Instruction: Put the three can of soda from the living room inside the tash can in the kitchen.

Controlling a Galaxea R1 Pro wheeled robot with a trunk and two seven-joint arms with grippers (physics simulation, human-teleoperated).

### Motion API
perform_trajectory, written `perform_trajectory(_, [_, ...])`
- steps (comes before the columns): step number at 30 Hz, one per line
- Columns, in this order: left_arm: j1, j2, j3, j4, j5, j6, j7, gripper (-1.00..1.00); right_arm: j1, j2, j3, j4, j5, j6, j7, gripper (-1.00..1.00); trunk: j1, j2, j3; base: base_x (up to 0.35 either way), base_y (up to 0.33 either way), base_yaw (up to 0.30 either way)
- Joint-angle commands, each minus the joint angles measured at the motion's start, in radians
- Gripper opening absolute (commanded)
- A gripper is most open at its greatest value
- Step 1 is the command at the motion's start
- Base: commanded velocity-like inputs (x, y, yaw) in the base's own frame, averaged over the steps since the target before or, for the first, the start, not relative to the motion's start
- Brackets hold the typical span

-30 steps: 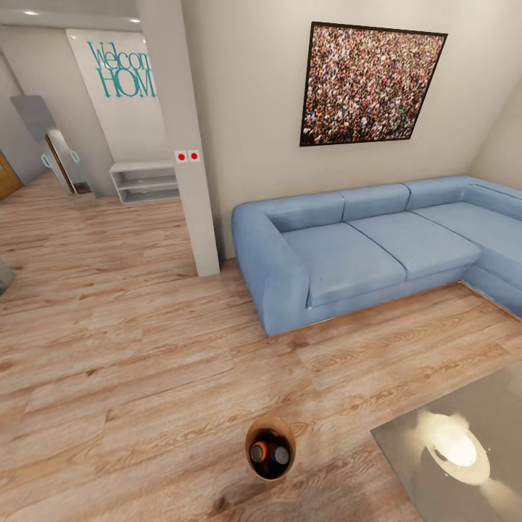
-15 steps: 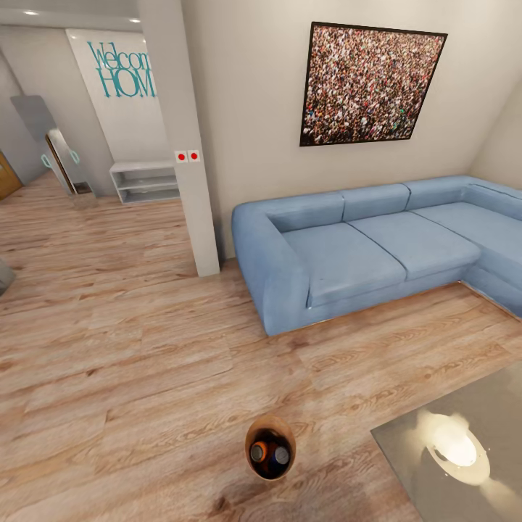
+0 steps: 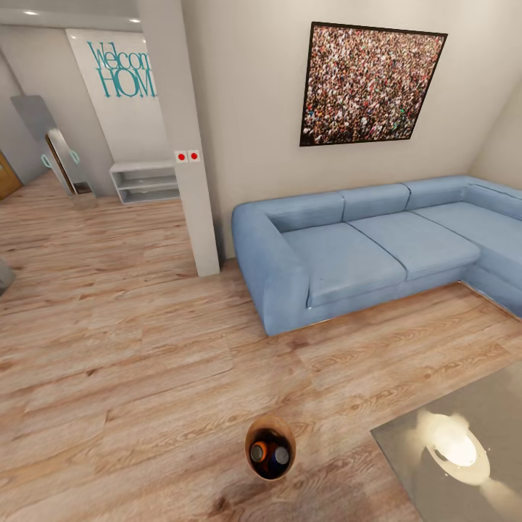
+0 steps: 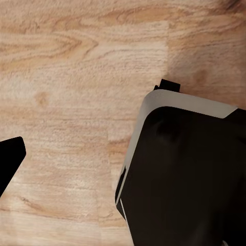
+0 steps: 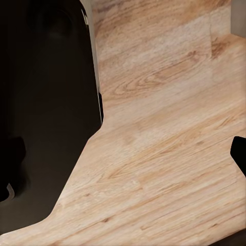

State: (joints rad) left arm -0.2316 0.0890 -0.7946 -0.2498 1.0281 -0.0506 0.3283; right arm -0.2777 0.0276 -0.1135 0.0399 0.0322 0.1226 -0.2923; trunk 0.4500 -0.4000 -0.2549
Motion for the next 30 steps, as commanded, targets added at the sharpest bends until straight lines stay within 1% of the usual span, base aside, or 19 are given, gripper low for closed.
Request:
perform_trajectory(1, [0.0, 0.0, 0.0, 0.0, 0.0, 0.0, 0.0, 1.0, 0.0, 0.0, 0.0, 0.0, 0.0, 0.0, 0.0, 1.0, 0.0, 0.0, 0.0, 0.0, 0.0, 0.0])
perform_trajectory(30, [0.0, 0.0, 0.0, 0.0, 0.0, 0.0, 0.0, 1.0, 0.0, 0.0, 0.0, 0.0, 0.0, 0.0, 0.0, 1.0, 0.0, 0.0, 0.0, 0.0, 0.0, 0.0])
